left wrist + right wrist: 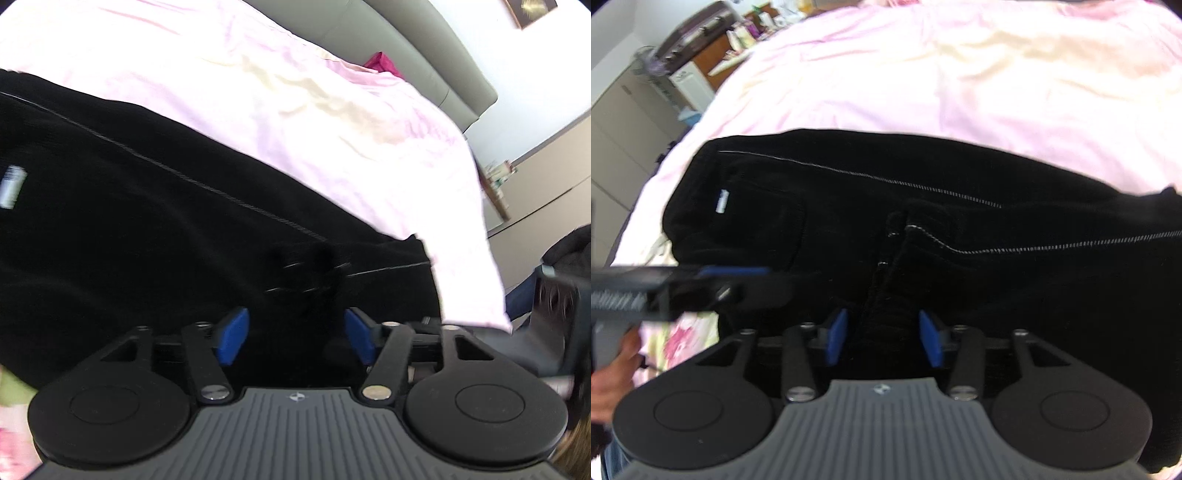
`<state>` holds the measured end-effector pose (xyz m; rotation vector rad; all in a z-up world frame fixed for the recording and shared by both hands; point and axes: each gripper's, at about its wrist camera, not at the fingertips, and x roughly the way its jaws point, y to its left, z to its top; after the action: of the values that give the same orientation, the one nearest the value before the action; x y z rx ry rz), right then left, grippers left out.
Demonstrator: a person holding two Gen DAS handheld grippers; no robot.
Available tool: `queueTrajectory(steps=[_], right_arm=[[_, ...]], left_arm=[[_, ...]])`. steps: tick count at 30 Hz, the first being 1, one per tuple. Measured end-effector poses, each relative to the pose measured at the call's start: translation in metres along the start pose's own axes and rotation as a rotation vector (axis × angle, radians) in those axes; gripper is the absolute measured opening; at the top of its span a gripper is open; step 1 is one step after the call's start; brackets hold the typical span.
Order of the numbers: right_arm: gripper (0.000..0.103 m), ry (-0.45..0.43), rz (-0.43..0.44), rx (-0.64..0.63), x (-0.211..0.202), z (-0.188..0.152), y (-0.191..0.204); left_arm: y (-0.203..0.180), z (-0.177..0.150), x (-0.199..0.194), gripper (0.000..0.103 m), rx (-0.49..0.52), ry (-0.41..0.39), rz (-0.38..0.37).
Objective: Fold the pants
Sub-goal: 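Lower the folded pants onto the bed and open both grippers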
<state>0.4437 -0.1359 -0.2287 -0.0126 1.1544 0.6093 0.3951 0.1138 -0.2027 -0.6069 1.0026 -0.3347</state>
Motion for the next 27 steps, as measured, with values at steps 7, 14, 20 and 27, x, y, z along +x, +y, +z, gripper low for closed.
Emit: queueTrajectory(steps=[7,14,20,27], right_arm=[[0.042,-0.016,-0.043,-0.049,-0.040,-0.012,-0.027],[0.042,-0.026,-0.143,-0.001,-0.071,-0.035,-0.091],[0.042,-0.092,-0.207,0.085,-0.095,-0.060,-0.149],[0.031,-0.170,-0.233,0.130,-0.120,-0.061,-0.189]], left_arm=[[-0.030,0.006,0.054,0.076,0.079,0.021,0.070],[-0.038,0.006,0.078,0.034,0.142,-0.015,0.153],[-0.077,0.005,0.049,0.025,0.305,-0.115,0.141],[-0.098,0.050,0.028,0.025,0.448,-0.085,0.163]])
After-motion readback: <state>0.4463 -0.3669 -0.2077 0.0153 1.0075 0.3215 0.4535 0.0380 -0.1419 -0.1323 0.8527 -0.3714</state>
